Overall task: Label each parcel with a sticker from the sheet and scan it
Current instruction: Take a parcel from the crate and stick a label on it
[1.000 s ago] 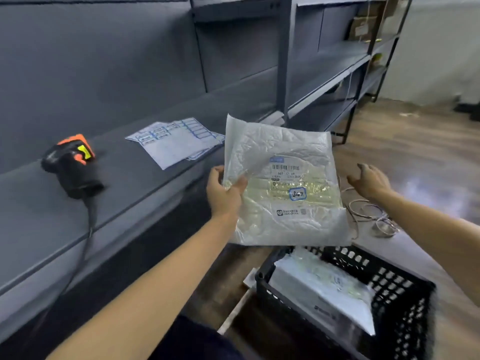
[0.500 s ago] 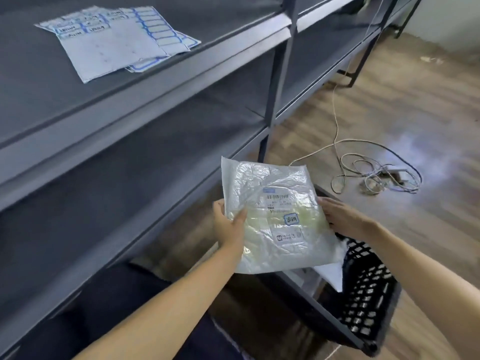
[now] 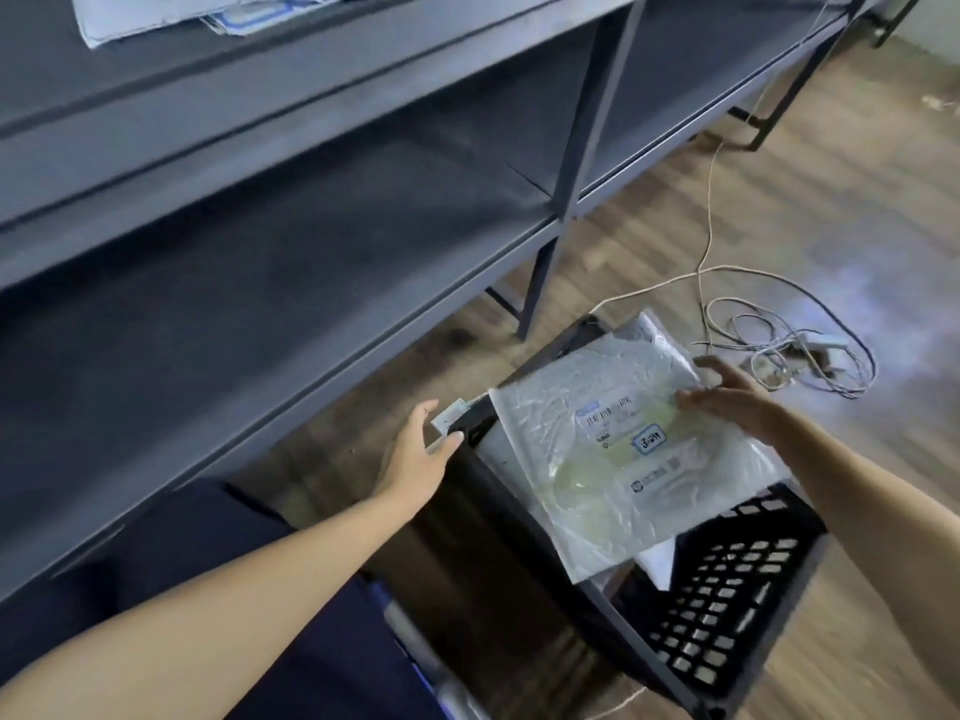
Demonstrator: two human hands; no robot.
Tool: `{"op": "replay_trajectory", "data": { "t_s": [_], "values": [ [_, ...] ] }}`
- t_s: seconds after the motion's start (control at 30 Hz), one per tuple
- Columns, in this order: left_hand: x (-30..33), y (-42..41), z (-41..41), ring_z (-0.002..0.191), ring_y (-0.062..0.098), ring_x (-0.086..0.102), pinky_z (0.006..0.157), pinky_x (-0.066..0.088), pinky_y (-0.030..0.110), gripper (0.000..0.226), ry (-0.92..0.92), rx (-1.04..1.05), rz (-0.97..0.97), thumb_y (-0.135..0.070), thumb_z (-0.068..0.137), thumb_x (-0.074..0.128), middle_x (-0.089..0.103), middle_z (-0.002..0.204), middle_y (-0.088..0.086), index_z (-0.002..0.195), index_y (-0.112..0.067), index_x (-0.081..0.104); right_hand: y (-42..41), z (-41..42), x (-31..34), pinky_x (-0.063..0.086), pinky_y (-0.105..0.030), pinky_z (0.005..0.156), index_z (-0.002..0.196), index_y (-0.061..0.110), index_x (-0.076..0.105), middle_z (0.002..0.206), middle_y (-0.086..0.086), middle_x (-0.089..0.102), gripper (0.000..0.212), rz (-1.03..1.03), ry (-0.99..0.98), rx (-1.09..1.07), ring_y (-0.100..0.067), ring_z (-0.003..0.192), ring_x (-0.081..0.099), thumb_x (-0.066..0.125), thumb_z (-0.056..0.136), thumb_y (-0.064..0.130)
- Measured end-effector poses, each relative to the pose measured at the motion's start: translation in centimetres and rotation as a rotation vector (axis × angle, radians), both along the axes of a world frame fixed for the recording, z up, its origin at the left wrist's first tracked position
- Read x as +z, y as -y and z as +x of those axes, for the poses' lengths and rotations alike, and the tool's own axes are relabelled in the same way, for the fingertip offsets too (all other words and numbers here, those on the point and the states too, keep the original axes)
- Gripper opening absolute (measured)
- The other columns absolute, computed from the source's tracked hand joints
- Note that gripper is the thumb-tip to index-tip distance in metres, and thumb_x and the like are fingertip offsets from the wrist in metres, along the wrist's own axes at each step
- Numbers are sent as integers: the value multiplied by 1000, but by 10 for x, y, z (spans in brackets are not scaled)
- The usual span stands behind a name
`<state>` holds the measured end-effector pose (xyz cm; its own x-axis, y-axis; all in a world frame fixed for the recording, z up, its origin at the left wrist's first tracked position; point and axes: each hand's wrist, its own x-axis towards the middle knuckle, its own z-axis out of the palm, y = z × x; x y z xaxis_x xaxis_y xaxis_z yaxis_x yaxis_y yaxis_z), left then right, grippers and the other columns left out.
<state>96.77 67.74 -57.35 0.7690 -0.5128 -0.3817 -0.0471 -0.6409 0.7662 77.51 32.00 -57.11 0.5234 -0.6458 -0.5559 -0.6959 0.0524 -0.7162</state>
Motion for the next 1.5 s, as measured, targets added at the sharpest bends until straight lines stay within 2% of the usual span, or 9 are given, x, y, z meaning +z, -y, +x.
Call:
{"op": "replay_trajectory", "data": {
  "t_s": [0.1,0.2,0.3,0.4,0.5,0.63,0.73,1.17,1.5],
  "values": [
    [-2,-4,3,138,17,33,107,28,31,50,67,-103,45,-32,94,57,38,149,-3,140,-24,38,-2,6,-18,55,-30,60,120,13,52,98,-17,64,44,-61,-120,125,-26,74,64,70,82,0],
    [-4,-3,3,140,17,30,111,26,34,51,100,-145,70,-32,95,56,35,151,-2,141,-24,37,-17,18,-42,47,-34,78,124,9,53,118,-20,61,47,-210,-154,110,-25,93,57,71,81,1],
    [-6,-4,3,139,17,31,111,27,34,51,108,-152,64,-33,94,57,37,150,-2,140,-24,37,-32,28,-54,39,-26,73,123,9,54,120,-17,62,45,-388,-139,54,-20,87,54,69,81,2],
    [-9,-7,5,139,18,32,113,28,36,51,122,-162,78,-32,94,57,38,149,0,140,-22,38,-41,38,-61,37,-27,66,118,11,54,115,-16,65,37,-496,-120,-12,-19,80,52,67,83,6],
    [-9,-8,7,138,18,32,112,26,34,52,168,-181,108,-31,94,57,40,147,1,141,-19,38,-50,50,-66,49,-37,82,120,13,56,120,-16,62,37,-514,-160,-5,-26,95,58,67,84,12],
    [-8,-5,9,137,20,33,114,21,32,53,288,-243,157,-32,94,57,44,145,2,141,-17,39,-63,59,-75,26,-47,112,146,15,35,138,-16,45,73,-599,-468,270,-31,128,41,69,84,35],
    [-8,-5,11,141,19,28,118,11,30,53,321,-273,183,-34,95,54,41,148,2,143,-18,37,-71,61,-81,6,-54,116,152,10,13,154,-18,25,103,-630,-648,434,-37,144,17,72,77,47],
    [-6,-14,16,146,13,14,117,-3,27,55,414,-470,320,-40,99,42,30,154,-4,148,-23,27,-105,73,-70,6,-52,117,149,9,26,153,-7,33,70,-670,-512,446,-23,142,26,54,93,40],
    [57,21,17,145,13,16,118,-2,31,53,546,-603,251,-43,99,33,32,153,-8,149,-27,26,-124,110,29,18,-47,115,141,13,38,144,-8,44,51,-762,-386,300,-25,134,37,42,96,36]
  ]
}}
